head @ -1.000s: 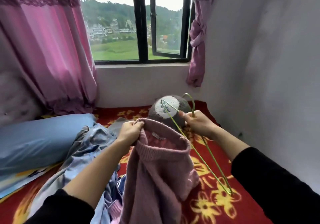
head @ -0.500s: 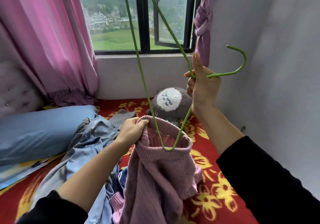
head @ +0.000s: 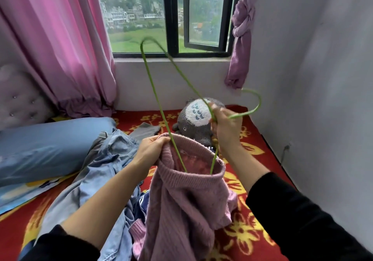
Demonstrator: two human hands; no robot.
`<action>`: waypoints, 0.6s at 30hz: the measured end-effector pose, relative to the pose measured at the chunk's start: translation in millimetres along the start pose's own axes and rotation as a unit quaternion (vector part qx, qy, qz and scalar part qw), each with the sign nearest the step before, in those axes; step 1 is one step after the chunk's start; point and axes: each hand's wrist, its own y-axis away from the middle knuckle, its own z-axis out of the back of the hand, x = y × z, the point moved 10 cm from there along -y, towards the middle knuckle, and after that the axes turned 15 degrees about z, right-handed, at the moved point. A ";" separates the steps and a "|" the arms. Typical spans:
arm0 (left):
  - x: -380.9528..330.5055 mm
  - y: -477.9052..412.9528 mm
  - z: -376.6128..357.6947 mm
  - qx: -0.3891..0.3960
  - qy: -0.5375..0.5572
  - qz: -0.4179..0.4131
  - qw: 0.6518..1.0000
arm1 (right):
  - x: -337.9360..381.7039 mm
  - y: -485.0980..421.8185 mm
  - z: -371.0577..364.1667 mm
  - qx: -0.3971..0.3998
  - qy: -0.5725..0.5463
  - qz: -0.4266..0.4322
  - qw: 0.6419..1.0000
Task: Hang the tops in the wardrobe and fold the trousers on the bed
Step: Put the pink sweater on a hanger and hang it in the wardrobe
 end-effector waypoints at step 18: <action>2.2 -3.8 59.4 -0.077 0.072 0.025 0.994 | -85.0 33.1 67.5 0.244 0.360 -0.099 0.895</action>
